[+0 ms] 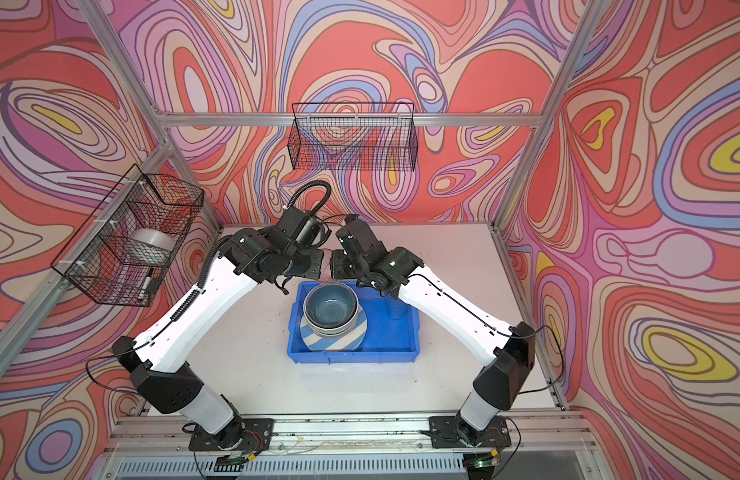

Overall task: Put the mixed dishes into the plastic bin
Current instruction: 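Carry the pink cup over the bin toward the right gripper, then grip the pink cup with the right gripper and open the left gripper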

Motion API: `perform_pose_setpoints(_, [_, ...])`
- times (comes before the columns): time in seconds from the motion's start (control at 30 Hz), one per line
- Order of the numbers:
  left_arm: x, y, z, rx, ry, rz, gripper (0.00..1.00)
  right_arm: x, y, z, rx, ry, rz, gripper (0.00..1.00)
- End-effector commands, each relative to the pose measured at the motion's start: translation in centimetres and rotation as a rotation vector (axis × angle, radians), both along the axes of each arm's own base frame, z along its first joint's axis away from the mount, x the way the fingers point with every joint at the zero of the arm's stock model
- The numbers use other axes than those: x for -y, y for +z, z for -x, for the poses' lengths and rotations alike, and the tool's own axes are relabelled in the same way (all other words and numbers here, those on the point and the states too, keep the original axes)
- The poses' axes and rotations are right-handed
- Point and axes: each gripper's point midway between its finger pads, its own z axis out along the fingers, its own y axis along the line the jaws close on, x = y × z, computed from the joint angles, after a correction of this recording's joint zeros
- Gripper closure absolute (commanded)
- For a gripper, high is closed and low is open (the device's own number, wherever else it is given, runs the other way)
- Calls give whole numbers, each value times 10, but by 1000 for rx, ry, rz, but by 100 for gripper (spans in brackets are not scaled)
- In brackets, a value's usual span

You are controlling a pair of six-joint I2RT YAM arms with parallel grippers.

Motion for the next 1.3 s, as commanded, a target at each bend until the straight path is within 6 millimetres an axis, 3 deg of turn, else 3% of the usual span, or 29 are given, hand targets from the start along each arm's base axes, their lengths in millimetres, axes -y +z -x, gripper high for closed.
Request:
perform_pose_setpoints(0.0, [19, 27, 0, 66, -55, 96, 91, -1, -8, 0, -20, -5, 19, 71])
perform_pose_setpoints(0.4, [34, 15, 5, 14, -104, 144, 86, 0, -5, 1, -15, -5, 17, 88])
perform_pose_setpoints(0.77, [28, 6, 15, -7, -117, 140, 83, 10, 3, 4, 6, -30, 15, 95])
perform_pose_setpoints(0.97, [25, 10, 21, 15, -133, 160, 79, 14, 11, 6, 20, -36, 7, 100])
perform_pose_setpoints(1.27, [32, 7, 32, -30, -192, 181, 78, 20, 15, 11, 36, -36, -3, 100])
